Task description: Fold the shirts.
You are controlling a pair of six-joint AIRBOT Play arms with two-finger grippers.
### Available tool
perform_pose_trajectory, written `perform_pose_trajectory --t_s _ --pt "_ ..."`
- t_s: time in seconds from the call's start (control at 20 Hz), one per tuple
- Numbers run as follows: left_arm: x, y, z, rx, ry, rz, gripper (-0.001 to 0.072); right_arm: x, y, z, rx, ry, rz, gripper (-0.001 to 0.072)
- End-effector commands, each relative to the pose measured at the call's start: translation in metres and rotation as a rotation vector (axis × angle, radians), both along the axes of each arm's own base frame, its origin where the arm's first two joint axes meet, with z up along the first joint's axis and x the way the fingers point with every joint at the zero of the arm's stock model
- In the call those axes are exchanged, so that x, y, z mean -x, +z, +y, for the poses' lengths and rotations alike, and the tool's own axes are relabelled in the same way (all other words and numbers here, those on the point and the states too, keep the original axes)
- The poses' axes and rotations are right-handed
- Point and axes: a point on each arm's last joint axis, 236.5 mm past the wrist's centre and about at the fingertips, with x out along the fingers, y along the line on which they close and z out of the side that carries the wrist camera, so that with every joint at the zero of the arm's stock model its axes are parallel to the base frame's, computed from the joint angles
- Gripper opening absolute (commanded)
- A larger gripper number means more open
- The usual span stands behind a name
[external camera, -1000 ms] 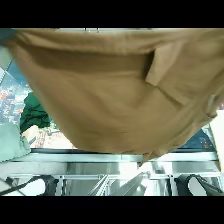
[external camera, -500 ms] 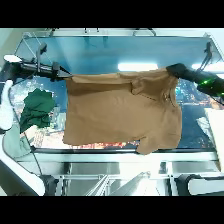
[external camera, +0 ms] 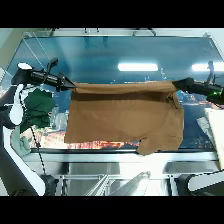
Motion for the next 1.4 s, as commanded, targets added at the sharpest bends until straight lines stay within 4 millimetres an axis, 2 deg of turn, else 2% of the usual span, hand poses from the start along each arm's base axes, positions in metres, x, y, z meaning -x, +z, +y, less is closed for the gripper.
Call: perform_pose_trajectory --t_s 0.0,0.2,0.3,0.35,0.4,0.45,0.55,0.6,0.65,0.75,0.85,0.95,1.05,1.15,1.25,1.35 --pt "0.027 -0.013 -0.003 0.033 -0.042 0.105 0.0015 0.037 -0.027 -0.001 0.062 0.119 0.102 0.0021" --pt "0.039 -0.024 -0.006 0.046 -0.041 0.161 0.0006 0.051 -0.05 0.001 0.11 0.169 0.168 0.0021" --pt "0.039 -0.026 -0.005 0.046 -0.037 0.164 0.0007 0.054 -0.054 0.0 0.119 0.176 0.178 0.0022" --pt "0.039 -0.026 -0.005 0.046 -0.037 0.164 0.0012 0.054 -0.055 0.0 0.123 0.178 0.18 0.0068" --pt "0.039 -0.025 -0.005 0.047 -0.038 0.165 0.0101 0.055 -0.056 -0.001 0.124 0.172 0.194 0.0204" --pt "0.04 -0.025 -0.005 0.047 -0.039 0.169 0.0277 0.058 -0.059 -0.002 0.13 0.173 0.216 0.0241" --pt "0.04 -0.023 0.002 0.049 -0.018 0.199 0.0291 0.071 -0.07 -0.012 0.179 0.171 0.314 0.0255" --pt "0.043 -0.019 0.007 0.057 -0.018 0.218 0.0291 0.079 -0.074 -0.021 0.222 0.164 0.372 0.0304" --pt "0.047 -0.014 0.012 0.064 -0.018 0.242 0.0291 0.086 -0.073 -0.031 0.263 0.15 0.411 0.0388" --pt "0.056 0.004 0.026 0.077 -0.021 0.276 0.0291 0.09 -0.056 -0.046 0.316 0.111 0.413 0.0382" --pt "0.065 0.025 0.035 0.078 -0.006 0.268 0.0291 0.089 -0.03 -0.06 0.355 0.067 0.371 0.0341" --pt "0.087 0.034 0.046 0.041 0.015 0.271 0.0291 0.095 -0.007 -0.066 0.366 0.027 0.342 0.0342" --pt "0.126 0.019 0.063 -0.094 0.048 0.332 0.0291 0.114 0.003 -0.053 0.368 0.033 0.335 0.0342" --pt "0.17 -0.003 0.073 -0.213 0.076 0.401 0.0291 0.132 0.005 -0.03 0.337 0.027 0.306 0.0342" --pt "0.203 -0.016 0.067 -0.249 0.087 0.469 0.0292 0.136 0.009 -0.011 0.287 0.002 0.237 0.0342" --pt "0.22 -0.026 0.059 -0.255 0.111 0.494 0.0291 0.137 0.018 0.001 0.232 -0.01 0.199 0.0345"
